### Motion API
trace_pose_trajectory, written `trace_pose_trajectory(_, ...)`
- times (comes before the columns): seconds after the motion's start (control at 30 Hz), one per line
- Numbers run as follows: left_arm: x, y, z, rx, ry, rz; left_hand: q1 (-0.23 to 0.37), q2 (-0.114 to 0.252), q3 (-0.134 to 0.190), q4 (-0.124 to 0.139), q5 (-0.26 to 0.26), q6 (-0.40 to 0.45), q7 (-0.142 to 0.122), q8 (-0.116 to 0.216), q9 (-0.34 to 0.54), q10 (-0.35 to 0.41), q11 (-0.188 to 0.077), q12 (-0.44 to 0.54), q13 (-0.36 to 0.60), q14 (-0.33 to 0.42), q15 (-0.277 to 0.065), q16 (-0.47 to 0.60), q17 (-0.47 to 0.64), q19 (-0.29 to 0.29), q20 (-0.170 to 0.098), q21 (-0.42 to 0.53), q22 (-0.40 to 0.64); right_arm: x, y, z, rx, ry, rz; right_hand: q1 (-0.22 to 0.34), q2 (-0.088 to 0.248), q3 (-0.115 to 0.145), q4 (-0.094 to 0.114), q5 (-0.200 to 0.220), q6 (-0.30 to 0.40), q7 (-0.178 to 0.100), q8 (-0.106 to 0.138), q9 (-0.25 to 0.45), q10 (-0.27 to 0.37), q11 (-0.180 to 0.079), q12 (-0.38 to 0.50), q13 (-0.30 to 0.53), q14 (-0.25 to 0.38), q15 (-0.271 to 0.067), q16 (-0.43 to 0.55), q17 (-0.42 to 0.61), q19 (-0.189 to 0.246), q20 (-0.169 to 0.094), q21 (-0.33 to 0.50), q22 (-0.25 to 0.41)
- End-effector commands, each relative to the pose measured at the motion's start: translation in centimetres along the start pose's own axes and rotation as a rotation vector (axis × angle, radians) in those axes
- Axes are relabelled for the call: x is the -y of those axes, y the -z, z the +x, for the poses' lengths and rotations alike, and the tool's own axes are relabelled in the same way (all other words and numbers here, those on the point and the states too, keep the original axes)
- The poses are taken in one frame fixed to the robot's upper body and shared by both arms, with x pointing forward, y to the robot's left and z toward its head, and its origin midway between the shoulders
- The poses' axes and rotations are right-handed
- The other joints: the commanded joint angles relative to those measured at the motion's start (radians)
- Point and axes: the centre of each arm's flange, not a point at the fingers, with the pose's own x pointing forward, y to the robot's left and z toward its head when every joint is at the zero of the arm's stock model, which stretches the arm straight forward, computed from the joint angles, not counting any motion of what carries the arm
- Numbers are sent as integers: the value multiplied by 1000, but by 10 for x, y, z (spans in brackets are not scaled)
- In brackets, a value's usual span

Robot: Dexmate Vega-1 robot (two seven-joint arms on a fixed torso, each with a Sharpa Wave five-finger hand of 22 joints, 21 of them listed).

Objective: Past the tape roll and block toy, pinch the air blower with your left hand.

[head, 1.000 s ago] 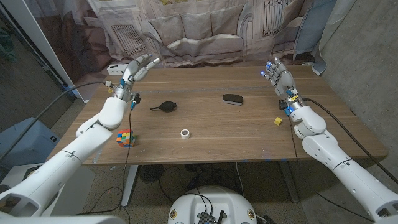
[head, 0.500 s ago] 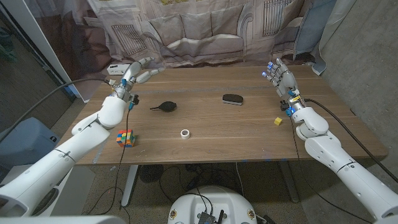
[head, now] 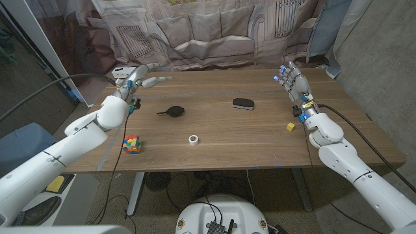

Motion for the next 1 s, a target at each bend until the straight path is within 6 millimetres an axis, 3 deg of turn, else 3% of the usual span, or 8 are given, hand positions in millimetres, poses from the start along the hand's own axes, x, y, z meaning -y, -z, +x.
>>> trace_pose_trajectory(0.03,-12,-6,0,-48,109,110,16,-8,2,3,-4,5,6,-3,2,8,6,-1,6,21,7,-2,2,35,8,14,2,-5,-1,-5,-5,6,3,9,4,-2,-4,7,11,0,-3,2,4,-2,0,5,1,6,-3,2,2,7,-4,2)
trace_pose_trajectory(0.4,-21,-13,6,-76,222,186,19,-50,-7,21,-6,56,16,1,4,72,5,9,9,122,7,15,4,148,25,39,6,-8,-1,-8,-5,3,12,12,7,-1,-5,7,11,0,-5,2,5,-1,-1,5,1,9,-4,2,2,8,-5,2)
trace_pose_trajectory(0.8,-24,-23,14,-92,292,332,67,-49,10,7,-1,78,3,1,5,93,-10,8,9,135,-3,8,3,189,32,45,6,-9,0,-12,4,48,27,13,8,-1,-5,6,14,0,-6,2,7,-2,-1,5,3,9,-4,2,3,10,-5,2)
trace_pose_trajectory(1.0,-26,-28,19,-106,337,404,110,-63,20,7,1,100,3,1,6,139,-19,17,12,196,-8,17,4,243,31,54,7,-6,1,-17,14,69,35,13,9,-2,-5,6,14,0,-7,2,8,-1,-2,5,4,9,-4,2,4,10,-5,2)
